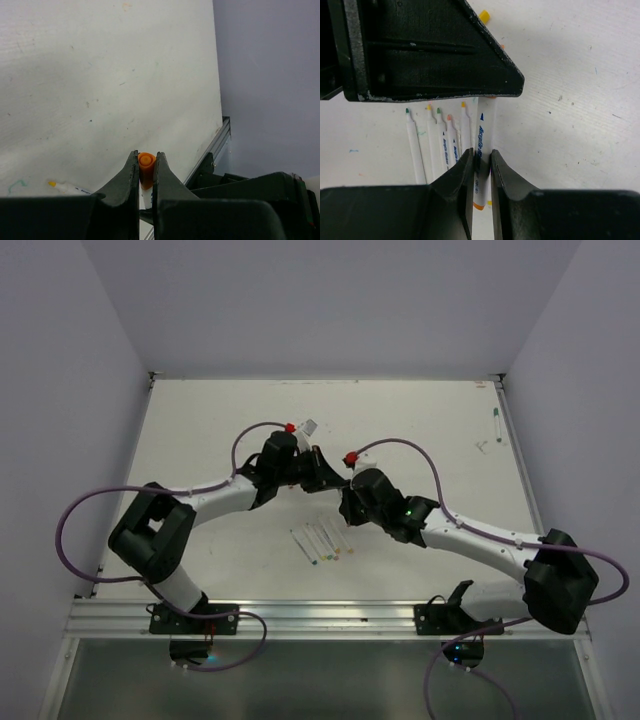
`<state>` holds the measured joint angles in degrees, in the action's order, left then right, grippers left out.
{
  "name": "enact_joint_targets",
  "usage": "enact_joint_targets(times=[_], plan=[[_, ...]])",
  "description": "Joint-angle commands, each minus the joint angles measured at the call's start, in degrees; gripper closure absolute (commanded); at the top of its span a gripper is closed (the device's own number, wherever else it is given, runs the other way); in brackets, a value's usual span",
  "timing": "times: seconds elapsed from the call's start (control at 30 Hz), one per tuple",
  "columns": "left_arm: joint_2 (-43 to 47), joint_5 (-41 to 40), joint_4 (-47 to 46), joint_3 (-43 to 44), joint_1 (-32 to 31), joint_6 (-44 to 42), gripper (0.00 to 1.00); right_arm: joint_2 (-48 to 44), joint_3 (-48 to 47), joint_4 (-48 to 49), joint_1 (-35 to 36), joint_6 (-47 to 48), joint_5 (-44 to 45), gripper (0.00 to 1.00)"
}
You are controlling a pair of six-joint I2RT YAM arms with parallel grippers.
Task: Open the pen caps
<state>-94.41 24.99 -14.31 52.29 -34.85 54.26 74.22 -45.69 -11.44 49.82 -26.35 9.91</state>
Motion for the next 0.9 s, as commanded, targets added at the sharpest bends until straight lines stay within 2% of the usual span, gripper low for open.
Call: enact_joint_targets(times=[0.0,0.27,0.5,0.73,0.87], plan=[[2.2,-16.2,3.8,3.2,3.6,-4.1,1.00,-2.5,3.7,-9.0,4.8,1.9,4.6,1.00],[4.1,-16.2,1.9,2.9,5.5,0.5,1.00,-9.2,7.8,-12.9,6.2,-0.8,10.0,1.00],[6.1,-12.4,-3.3,1.1,7.7,3.1,1.00,-8.6,6.6,-14.9,6.3,-3.0,11.7,1.00],[8.7,-14.2,0.0,2.6,8.3,-1.9,1.00,-10.8,6.6,-15.2,6.5,-3.9,12.9,1.00],[11.0,-16.6,3.1,2.2,8.3,-6.3,1.00,-9.0,5.8,-15.9,6.3,-4.6,15.3,1.00]])
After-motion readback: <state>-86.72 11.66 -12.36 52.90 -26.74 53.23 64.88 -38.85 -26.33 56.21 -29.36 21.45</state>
